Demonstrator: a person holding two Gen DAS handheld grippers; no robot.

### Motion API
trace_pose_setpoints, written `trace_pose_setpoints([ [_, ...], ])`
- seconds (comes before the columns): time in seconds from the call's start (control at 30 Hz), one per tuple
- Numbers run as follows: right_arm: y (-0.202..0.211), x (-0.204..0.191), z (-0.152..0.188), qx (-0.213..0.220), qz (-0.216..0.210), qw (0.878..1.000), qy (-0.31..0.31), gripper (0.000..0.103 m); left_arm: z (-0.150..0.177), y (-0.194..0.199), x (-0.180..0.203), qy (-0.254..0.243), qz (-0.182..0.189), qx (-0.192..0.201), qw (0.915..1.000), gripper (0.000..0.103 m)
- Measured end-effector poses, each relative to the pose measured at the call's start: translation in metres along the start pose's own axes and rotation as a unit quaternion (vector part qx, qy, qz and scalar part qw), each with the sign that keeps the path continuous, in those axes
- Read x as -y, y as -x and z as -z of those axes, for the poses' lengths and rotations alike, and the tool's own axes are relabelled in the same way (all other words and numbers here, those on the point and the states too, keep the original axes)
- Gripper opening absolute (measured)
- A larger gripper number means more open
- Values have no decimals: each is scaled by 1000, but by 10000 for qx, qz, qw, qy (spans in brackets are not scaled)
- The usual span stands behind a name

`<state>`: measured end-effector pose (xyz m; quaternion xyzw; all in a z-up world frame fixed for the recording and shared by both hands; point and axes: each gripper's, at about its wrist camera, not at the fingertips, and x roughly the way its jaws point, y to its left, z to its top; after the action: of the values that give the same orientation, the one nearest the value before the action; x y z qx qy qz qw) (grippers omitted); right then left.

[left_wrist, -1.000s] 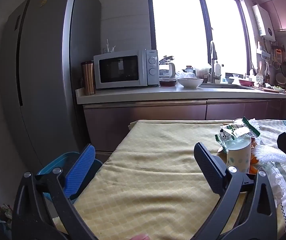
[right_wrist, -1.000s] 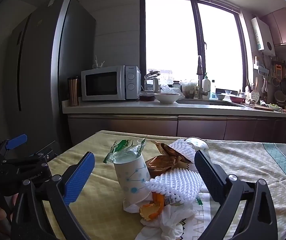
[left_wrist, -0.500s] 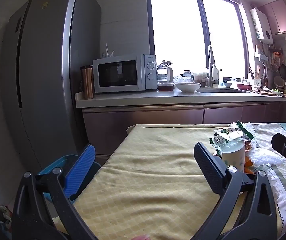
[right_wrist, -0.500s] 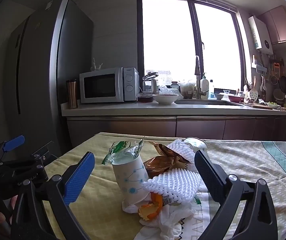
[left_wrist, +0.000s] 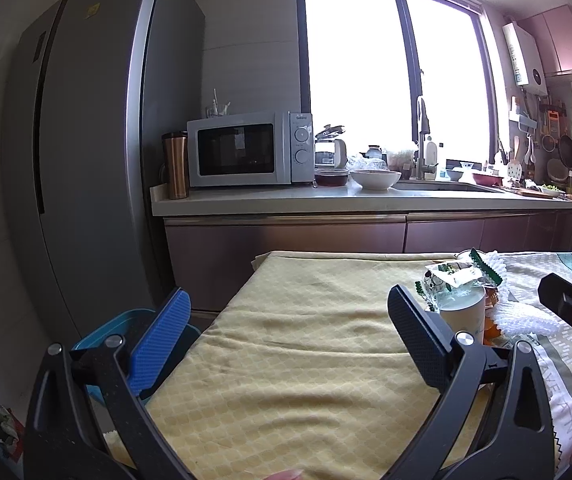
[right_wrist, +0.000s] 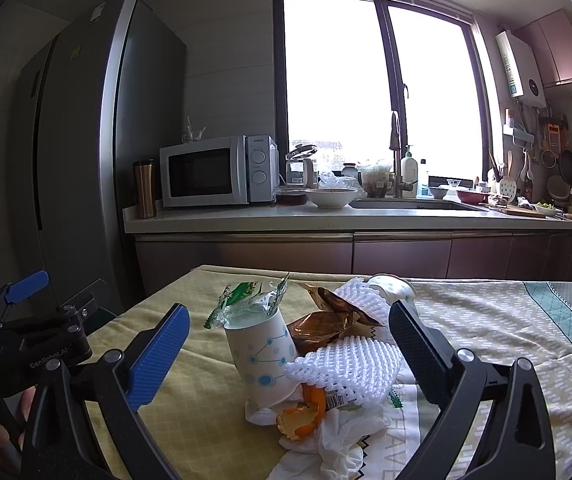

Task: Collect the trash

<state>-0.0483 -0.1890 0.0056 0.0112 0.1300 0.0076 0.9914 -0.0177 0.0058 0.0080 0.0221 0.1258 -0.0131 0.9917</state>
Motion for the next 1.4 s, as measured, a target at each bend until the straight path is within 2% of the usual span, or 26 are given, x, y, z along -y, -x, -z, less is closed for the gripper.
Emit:
trace_pose_setpoints([
  [1.4, 1, 6, 1, -30, -49, 9999, -94, 96, 2, -2, 5, 9, 67, -55, 10000, 97],
])
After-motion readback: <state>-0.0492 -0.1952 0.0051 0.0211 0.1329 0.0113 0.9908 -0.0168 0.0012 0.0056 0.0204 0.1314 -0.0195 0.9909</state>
